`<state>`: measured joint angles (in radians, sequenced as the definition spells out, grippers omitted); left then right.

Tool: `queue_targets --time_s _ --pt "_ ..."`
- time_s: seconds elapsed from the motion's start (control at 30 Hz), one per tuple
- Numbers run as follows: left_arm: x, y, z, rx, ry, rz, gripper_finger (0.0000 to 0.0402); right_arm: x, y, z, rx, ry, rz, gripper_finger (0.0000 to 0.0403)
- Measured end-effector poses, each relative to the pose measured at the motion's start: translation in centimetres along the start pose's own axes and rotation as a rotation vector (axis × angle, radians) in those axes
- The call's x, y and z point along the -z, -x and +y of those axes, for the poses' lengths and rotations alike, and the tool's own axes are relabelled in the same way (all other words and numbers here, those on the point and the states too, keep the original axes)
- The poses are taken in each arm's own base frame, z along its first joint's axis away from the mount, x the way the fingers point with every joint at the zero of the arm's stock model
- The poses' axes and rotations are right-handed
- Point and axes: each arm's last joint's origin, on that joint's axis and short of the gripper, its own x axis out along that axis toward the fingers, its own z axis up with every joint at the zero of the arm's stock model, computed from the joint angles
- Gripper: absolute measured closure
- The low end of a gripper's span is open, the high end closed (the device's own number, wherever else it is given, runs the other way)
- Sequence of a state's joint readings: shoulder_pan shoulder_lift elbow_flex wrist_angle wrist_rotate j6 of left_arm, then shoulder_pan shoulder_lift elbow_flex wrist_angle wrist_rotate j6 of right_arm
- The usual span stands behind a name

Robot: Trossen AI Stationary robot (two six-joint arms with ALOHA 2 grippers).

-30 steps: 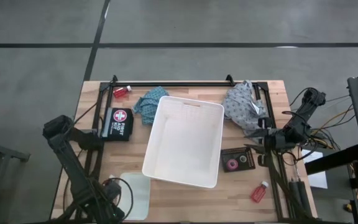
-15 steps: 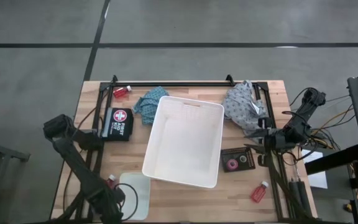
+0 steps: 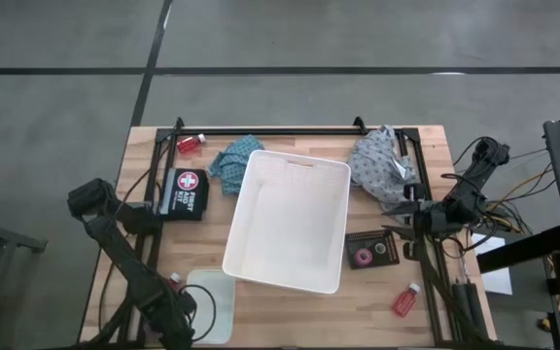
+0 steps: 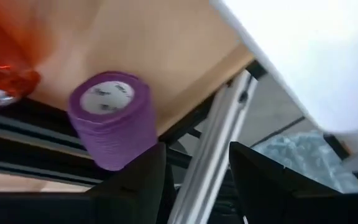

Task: Pick & place medical supplies in basket/bin
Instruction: Put the violet bandage into the black bin

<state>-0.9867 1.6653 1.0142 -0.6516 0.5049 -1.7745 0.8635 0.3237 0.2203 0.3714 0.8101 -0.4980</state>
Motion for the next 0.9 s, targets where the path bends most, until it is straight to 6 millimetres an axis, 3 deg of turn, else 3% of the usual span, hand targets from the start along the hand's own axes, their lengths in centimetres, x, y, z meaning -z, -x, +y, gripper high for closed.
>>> queue_targets --time_s 0.37,0.9 --pt "-0.3 0.1 1.1 -0.102 -0.135 -0.032 0.0218 0.0 0.0 0.0 0.0 0.0 0.0 0.0282" --pt "0.3 2.1 1.6 -0.057 -0.094 -0.103 0.0219 0.0 0.0 0.0 0.0 0.001 0.001 0.0279"
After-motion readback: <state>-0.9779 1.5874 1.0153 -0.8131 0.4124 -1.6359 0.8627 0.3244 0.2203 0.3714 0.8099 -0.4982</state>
